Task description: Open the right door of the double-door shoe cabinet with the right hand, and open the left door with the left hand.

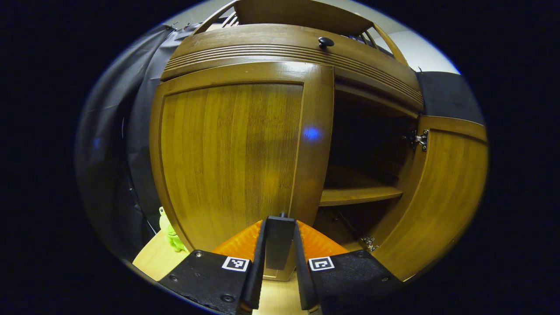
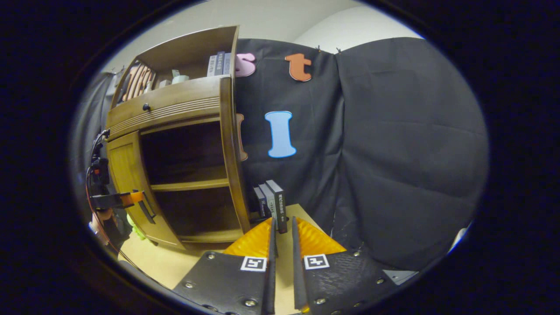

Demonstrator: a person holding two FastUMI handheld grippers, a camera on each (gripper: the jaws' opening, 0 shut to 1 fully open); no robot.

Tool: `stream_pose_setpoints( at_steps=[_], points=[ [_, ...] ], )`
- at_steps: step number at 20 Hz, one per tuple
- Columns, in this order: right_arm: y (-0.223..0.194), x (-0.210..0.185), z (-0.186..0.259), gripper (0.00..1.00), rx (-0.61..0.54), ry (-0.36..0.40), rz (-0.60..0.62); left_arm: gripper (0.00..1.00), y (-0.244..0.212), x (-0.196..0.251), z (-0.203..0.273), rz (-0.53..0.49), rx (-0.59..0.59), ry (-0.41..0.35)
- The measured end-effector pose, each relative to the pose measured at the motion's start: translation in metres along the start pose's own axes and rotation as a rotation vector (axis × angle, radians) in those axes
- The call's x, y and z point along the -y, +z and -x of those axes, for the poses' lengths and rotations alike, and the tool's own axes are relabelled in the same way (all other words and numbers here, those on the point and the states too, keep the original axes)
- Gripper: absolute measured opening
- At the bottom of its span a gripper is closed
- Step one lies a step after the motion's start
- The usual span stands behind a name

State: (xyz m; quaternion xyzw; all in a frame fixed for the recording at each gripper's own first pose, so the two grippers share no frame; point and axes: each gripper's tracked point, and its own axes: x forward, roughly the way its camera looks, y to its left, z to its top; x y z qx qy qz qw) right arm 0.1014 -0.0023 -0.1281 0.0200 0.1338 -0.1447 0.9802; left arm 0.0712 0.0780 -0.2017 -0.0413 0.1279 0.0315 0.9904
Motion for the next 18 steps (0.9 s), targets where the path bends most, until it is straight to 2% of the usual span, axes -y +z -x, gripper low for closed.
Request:
stream_pose_setpoints(
  at_steps=[18],
  points=[
    [-0.005, 0.002, -0.006, 0.17, -0.026, 0.083, 0.021, 0.33, -0.008, -0.022, 0.057, 0.068, 0.032, 0.128]
  ],
)
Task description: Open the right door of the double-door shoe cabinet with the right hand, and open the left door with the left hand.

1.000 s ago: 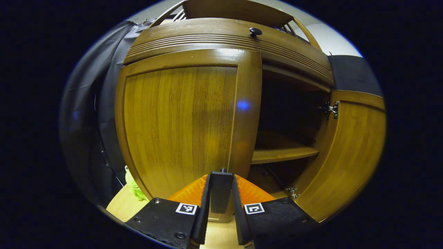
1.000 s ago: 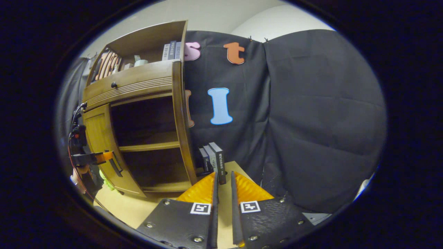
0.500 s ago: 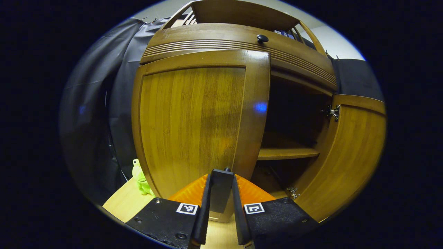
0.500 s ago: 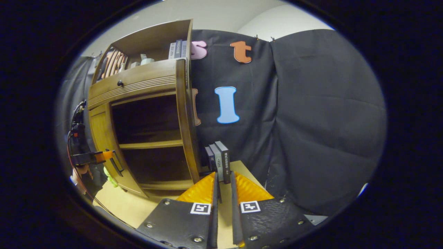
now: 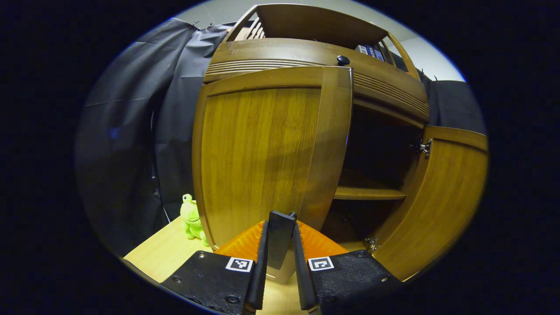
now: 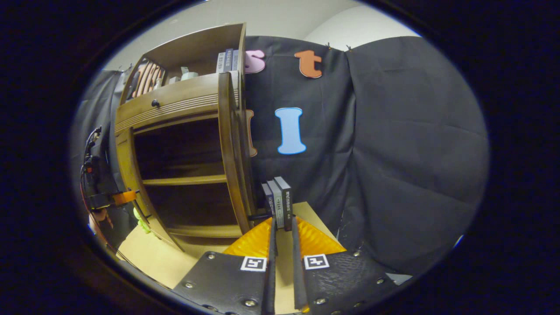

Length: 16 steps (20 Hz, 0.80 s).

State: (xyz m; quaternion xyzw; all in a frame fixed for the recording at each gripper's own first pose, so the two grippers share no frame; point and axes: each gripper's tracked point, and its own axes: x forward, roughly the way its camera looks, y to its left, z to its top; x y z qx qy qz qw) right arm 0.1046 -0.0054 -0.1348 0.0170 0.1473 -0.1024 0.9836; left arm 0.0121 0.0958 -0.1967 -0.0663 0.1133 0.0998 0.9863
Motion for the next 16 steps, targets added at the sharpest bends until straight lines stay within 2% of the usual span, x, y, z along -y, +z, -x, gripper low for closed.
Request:
stream_pose_setpoints(
  at_steps=[5, 8, 16],
  points=[
    [-0.001, -0.014, -0.005, 0.17, -0.006, 0.041, 0.027, 0.32, 0.000, -0.016, 0.021, -0.044, 0.019, 0.047],
    [0.000, -0.023, -0.009, 0.17, -0.009, 0.067, 0.037, 0.31, -0.001, -0.029, 0.035, -0.036, 0.019, 0.067],
    [-0.002, -0.022, -0.013, 0.17, -0.015, 0.073, 0.039, 0.32, -0.003, -0.057, 0.059, -0.059, 0.029, 0.149]
  ],
)
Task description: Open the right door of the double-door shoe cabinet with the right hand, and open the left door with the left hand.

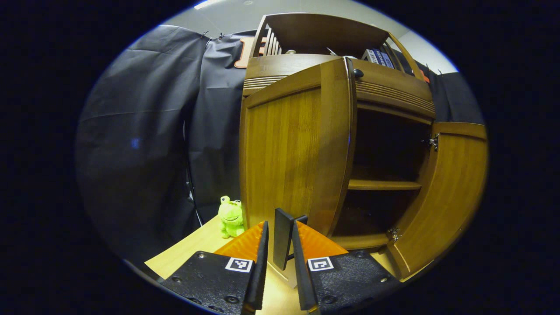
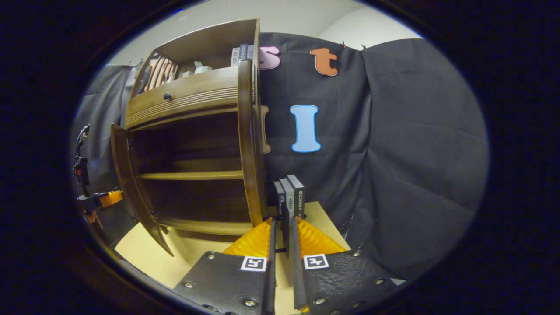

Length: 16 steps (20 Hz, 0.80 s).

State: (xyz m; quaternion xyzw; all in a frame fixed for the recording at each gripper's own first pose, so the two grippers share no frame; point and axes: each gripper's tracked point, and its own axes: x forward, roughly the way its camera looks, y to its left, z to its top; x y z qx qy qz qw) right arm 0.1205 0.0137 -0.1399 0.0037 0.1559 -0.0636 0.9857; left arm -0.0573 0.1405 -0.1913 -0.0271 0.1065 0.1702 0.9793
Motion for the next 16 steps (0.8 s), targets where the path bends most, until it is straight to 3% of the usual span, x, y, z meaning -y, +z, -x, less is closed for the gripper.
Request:
stream_pose_setpoints(
  at_steps=[6, 16],
  points=[
    [-0.003, -0.001, 0.001, 0.17, -0.007, -0.001, -0.004, 0.30, -0.002, -0.031, 0.013, -0.007, -0.004, 0.100],
    [-0.009, -0.002, 0.000, 0.17, -0.017, -0.005, -0.007, 0.29, -0.023, -0.097, 0.033, 0.038, -0.067, 0.190]
  ],
)
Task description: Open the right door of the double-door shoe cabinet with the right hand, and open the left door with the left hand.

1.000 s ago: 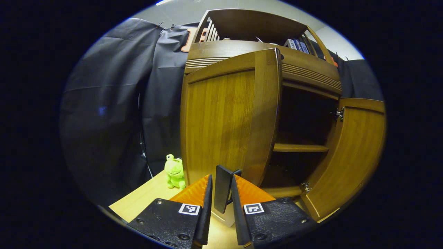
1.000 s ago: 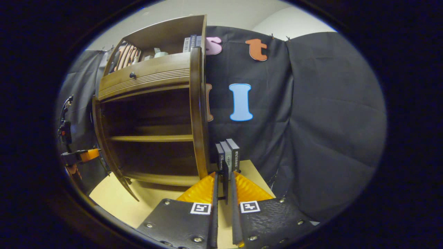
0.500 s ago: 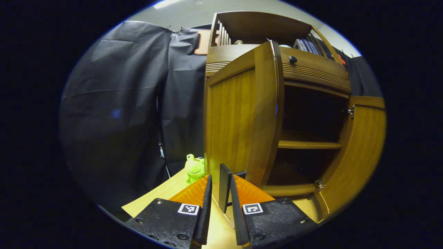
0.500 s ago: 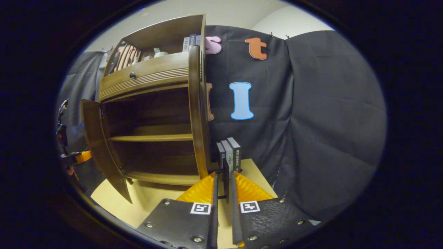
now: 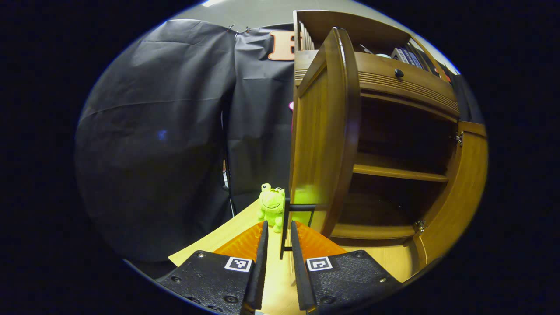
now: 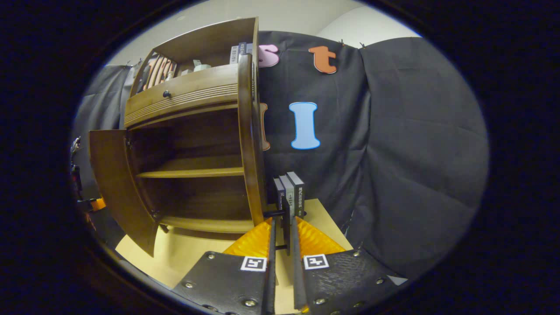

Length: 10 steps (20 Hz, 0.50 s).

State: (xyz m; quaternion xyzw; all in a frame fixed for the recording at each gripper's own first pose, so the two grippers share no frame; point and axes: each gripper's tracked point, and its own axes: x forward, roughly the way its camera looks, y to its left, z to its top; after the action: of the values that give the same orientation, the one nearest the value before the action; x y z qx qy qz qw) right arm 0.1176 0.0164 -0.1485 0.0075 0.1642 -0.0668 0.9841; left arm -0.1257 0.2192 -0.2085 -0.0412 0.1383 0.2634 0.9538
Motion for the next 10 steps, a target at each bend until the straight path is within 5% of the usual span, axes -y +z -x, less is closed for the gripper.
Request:
stream_pose_setpoints(
  at_steps=[1, 2, 5, 10],
  points=[
    [-0.001, 0.001, 0.001, 0.17, -0.002, -0.001, 0.002, 0.29, -0.002, -0.012, 0.001, -0.003, 0.003, 0.026],
    [-0.001, 0.000, 0.002, 0.17, -0.004, -0.003, 0.004, 0.17, -0.001, -0.023, 0.000, -0.009, 0.004, 0.050],
    [-0.004, 0.001, 0.000, 0.17, -0.011, -0.004, 0.011, 0.25, 0.003, -0.053, 0.002, 0.001, 0.014, 0.092],
    [-0.005, 0.001, 0.000, 0.17, -0.015, -0.003, 0.004, 0.20, 0.010, -0.088, -0.003, 0.021, 0.032, 0.134]
  ],
)
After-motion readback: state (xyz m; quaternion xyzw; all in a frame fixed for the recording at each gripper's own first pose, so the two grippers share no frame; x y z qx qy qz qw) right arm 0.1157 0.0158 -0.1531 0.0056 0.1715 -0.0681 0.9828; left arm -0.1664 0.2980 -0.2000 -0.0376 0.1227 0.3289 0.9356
